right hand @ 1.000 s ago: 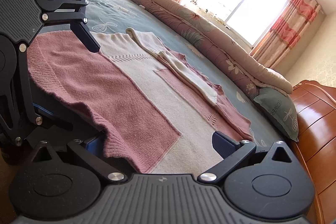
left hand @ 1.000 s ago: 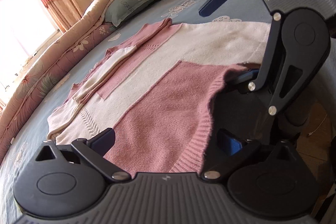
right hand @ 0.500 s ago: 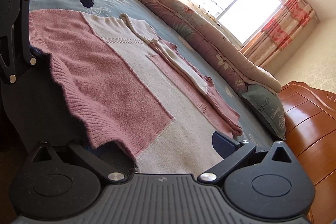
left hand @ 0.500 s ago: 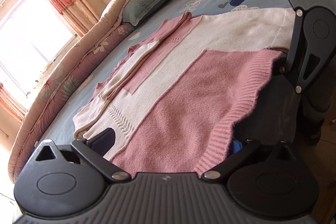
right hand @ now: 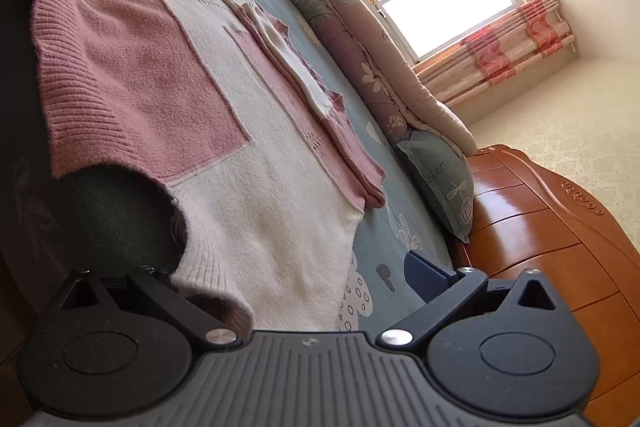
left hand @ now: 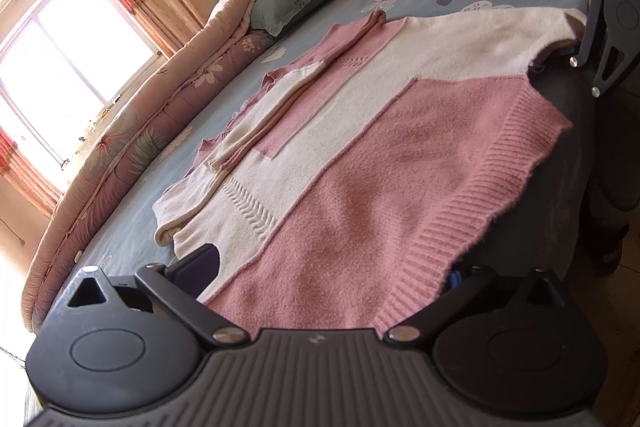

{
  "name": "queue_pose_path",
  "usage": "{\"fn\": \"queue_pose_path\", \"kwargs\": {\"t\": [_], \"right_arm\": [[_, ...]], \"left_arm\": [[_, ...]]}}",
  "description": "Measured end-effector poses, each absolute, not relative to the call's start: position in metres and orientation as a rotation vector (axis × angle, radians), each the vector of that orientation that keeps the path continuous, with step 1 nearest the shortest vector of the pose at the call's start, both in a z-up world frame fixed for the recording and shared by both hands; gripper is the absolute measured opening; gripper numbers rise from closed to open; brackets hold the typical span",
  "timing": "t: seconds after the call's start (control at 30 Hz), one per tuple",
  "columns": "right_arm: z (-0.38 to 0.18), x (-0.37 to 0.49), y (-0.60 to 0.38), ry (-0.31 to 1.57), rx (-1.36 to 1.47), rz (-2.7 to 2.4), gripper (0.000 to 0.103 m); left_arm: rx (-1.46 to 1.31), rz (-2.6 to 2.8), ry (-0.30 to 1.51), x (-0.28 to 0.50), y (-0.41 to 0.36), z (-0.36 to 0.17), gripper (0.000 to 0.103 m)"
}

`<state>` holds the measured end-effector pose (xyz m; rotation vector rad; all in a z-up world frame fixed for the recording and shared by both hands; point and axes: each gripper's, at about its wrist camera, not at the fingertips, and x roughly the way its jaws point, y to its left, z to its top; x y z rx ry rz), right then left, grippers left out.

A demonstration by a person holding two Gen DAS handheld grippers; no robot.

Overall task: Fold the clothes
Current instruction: 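Lift the hem with both tools and fold it over toward the collar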

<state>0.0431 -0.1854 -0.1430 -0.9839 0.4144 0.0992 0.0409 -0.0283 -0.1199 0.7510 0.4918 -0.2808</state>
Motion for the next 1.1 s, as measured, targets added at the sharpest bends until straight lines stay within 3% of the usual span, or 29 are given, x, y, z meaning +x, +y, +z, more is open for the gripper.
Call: {"fn": "queue_pose_path", "kwargs": {"t": [0.5,0.73,1.1], "right_arm": [[-0.147,0.052,-0.197,0.414,-1.036,0.087,0.103],[-0.153,0.056,-0.158,0.328,-1.086,0.163,0.103],[-0.15,0.062,-0.18,0.345,-1.081,0.142,0.103]], "left_arm": [[0.792,-0.222,0.506,0.046,-0.013,-0.123,0.102],[0.897,-0.261,0.452,0.05,-0.044,-0.128,0.102],[1.055,-0.192,0.421,0.056,-0.04,-0.138,0.102]]}}
